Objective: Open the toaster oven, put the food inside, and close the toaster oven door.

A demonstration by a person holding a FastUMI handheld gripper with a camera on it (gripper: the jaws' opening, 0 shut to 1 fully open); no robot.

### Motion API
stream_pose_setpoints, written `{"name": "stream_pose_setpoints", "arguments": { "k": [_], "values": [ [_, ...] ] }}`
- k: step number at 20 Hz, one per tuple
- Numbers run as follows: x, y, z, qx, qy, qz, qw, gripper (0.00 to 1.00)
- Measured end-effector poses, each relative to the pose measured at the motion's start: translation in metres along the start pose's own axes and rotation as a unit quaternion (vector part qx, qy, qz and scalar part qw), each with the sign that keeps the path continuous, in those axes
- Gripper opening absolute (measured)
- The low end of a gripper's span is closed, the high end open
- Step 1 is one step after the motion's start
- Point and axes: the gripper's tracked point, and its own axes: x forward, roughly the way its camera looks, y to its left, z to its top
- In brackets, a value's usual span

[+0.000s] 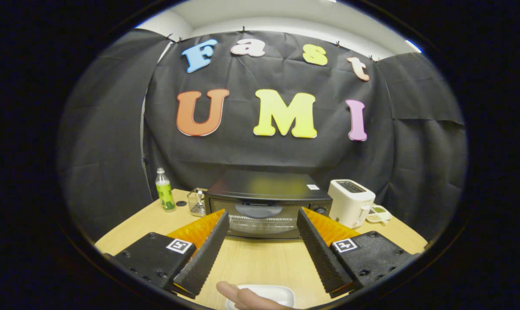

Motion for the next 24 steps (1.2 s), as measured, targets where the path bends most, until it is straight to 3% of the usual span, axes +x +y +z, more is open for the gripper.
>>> {"name": "stream_pose_setpoints", "arguments": {
  "k": [3,8,12,17,20,24],
  "values": [
    [-0.038,0.0,0.031,0.009,-0.01,0.001,1.0,1.0],
    [-0.113,-0.006,0.101,0.011,-0.096,-0.016,0.995,1.0],
    [-0.161,-0.002,0.125,0.009,-0.122,-0.005,0.993,1.0],
    [-0.195,-0.013,0.095,0.005,-0.111,0.016,0.994,1.0],
    [-0.208,-0.029,0.072,0.02,-0.093,0.006,0.995,1.0],
    [-0.225,-0.039,0.067,0.034,-0.102,0.014,0.994,1.0]
  ]
}}
